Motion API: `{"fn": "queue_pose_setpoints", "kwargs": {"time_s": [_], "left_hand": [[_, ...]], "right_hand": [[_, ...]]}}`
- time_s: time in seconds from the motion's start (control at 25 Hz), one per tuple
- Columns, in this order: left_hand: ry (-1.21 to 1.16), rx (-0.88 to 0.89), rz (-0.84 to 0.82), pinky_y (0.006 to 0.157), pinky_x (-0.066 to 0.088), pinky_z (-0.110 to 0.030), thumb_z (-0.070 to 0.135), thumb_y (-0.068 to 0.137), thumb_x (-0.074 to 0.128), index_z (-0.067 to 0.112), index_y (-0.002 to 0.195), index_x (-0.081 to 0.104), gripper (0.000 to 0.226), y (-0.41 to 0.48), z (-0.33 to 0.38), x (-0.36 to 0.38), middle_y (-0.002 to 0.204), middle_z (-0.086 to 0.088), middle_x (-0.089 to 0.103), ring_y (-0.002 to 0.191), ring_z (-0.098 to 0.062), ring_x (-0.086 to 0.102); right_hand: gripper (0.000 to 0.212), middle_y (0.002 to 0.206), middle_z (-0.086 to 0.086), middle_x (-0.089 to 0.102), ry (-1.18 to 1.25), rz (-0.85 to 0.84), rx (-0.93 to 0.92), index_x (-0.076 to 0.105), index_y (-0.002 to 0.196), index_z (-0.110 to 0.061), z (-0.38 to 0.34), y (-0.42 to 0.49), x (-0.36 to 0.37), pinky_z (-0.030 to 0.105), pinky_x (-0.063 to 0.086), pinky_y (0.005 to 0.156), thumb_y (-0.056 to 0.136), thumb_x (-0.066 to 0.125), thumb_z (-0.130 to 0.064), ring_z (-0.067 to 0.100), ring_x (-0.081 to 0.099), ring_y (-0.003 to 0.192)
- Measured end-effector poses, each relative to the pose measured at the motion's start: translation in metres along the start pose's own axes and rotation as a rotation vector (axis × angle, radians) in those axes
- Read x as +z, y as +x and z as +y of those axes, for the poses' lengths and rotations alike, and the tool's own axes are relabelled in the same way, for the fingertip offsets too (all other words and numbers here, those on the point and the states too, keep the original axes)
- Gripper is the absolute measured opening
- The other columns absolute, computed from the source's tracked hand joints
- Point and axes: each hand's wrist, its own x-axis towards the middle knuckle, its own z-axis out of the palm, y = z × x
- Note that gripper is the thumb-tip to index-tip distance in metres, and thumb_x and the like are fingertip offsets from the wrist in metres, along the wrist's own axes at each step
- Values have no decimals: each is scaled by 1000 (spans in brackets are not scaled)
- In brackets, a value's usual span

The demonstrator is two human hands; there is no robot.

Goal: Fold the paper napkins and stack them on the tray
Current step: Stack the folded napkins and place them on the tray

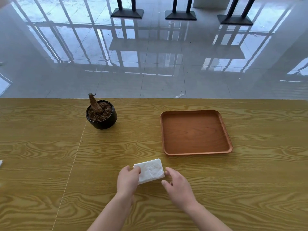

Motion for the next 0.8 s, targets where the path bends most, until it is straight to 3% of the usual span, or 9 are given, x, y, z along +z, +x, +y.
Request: {"fn": "queue_pose_setpoints", "kwargs": {"time_s": [0.08,0.2,0.32,0.48,0.56,0.64,0.68,0.72,0.8], "left_hand": [[46,17,8,100,46,-49,21,82,59,-5,124,57,50,-1,-4,0,124,-16,64,115,-32,59],[84,96,-37,63,41,-36,16,76,57,8,76,60,9,-13,-2,6,69,0,63,64,-18,55],[156,166,-61,64,42,-34,13,80,56,20,80,64,10,-17,-3,12,77,5,69,71,-17,60],[125,141,-18,61,38,-35,16,79,57,20,70,49,13,-17,-8,10,69,5,58,63,-14,49],[109,117,8,64,41,-37,19,78,57,7,86,60,15,-16,-10,9,73,1,61,69,-20,54],[87,65,19,83,48,-50,16,82,58,-11,124,52,50,-7,-10,10,106,-17,68,98,-36,62],[60,28,17,92,48,-52,15,84,59,-10,134,46,58,-4,-10,11,122,-21,64,108,-38,61],[17,-8,11,90,52,-49,16,85,61,-6,137,47,59,-1,-9,11,127,-21,62,103,-35,64],[-91,-81,5,69,54,-36,19,85,63,-2,132,55,52,4,-6,12,119,-19,66,76,-26,62]], "right_hand": [[46,111,-9,64,37,52,79,51,140,-17,1,8,-2,31,47,93,96,58,-29,13,59,102],[43,122,0,61,24,40,160,54,139,-14,-2,19,-4,32,43,98,99,51,-29,18,56,116],[37,126,3,56,-30,-15,151,58,133,-16,-4,24,-3,34,44,97,100,46,-29,22,55,119],[33,119,2,57,-42,-21,140,61,128,-18,-1,27,-3,36,45,94,99,47,-29,22,57,111],[33,115,1,59,-43,-13,142,63,125,-18,-2,28,-3,35,45,90,98,50,-31,21,57,108],[23,101,1,62,-54,-8,139,68,102,-19,-5,29,-1,37,47,83,96,52,-34,22,58,95],[21,92,1,63,-62,-2,141,66,86,-19,-7,30,-1,39,48,80,94,53,-35,22,57,88],[23,87,0,63,-68,9,145,63,79,-19,-7,31,0,40,49,76,92,55,-35,21,57,83],[17,86,-4,66,-59,42,165,67,84,-22,-8,33,0,35,49,73,89,60,-37,17,59,81]]}}
